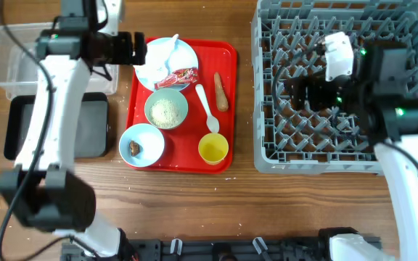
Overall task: Sort waste into correct bins and load items into the dishwasher rack
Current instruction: 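Grasp the white tissue from the plate with the left gripper, lift it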
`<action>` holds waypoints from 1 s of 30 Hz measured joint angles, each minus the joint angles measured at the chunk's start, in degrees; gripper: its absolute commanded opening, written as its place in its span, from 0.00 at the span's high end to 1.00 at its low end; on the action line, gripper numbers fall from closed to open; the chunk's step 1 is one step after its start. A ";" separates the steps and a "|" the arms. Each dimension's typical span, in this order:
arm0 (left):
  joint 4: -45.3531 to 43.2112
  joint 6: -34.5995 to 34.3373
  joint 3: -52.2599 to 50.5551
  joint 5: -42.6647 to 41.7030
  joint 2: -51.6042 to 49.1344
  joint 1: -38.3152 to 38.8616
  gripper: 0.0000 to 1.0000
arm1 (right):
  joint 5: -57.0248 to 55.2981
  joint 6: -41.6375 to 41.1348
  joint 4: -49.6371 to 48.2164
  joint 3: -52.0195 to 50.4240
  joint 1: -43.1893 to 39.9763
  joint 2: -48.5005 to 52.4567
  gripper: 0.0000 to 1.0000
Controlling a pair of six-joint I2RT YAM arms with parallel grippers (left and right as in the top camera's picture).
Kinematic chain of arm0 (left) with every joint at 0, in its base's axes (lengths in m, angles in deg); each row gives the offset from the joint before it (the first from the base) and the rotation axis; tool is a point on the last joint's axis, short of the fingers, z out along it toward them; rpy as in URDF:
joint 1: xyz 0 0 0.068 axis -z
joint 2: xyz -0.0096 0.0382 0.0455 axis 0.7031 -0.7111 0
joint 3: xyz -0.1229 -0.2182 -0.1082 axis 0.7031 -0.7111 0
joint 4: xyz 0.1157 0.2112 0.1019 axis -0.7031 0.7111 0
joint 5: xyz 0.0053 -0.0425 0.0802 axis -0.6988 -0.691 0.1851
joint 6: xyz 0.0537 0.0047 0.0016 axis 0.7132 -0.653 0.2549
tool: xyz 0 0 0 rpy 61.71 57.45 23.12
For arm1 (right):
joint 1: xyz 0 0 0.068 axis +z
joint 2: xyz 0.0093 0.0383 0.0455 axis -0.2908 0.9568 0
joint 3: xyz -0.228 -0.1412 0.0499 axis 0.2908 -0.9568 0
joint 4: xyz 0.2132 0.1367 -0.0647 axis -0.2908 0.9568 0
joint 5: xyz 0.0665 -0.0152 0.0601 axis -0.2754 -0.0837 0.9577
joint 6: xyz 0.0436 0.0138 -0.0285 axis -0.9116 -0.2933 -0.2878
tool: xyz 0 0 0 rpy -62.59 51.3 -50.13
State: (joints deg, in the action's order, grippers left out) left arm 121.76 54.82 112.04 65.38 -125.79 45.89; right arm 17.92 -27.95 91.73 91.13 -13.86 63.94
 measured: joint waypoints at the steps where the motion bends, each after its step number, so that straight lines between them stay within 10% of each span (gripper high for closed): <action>1: -3.39 0.57 -0.02 -0.04 -2.75 0.72 0.00 | 0.13 -1.05 0.13 0.00 0.00 2.10 0.00; 21: -21.00 7.85 0.31 9.53 -28.26 9.84 0.02 | 1.14 -4.00 3.56 0.00 0.00 7.78 0.00; 23: -21.07 8.09 0.33 9.18 -28.89 9.84 0.22 | 1.14 -4.20 3.56 0.00 0.00 7.78 0.00; 25: -21.09 8.57 0.52 8.87 -29.09 9.81 0.70 | 1.14 -4.20 3.54 0.00 0.00 7.78 0.00; 27: -21.51 8.50 0.96 8.44 -29.70 9.84 0.96 | 1.14 -4.20 3.48 0.00 0.00 7.78 0.00; 30: -21.90 8.92 1.38 8.17 -30.21 9.88 0.96 | 1.16 -4.37 2.47 0.00 0.00 7.78 0.00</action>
State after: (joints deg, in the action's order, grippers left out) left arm 99.86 63.74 113.41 73.55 -156.00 55.77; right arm 19.08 -32.32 94.20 91.13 -13.86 71.72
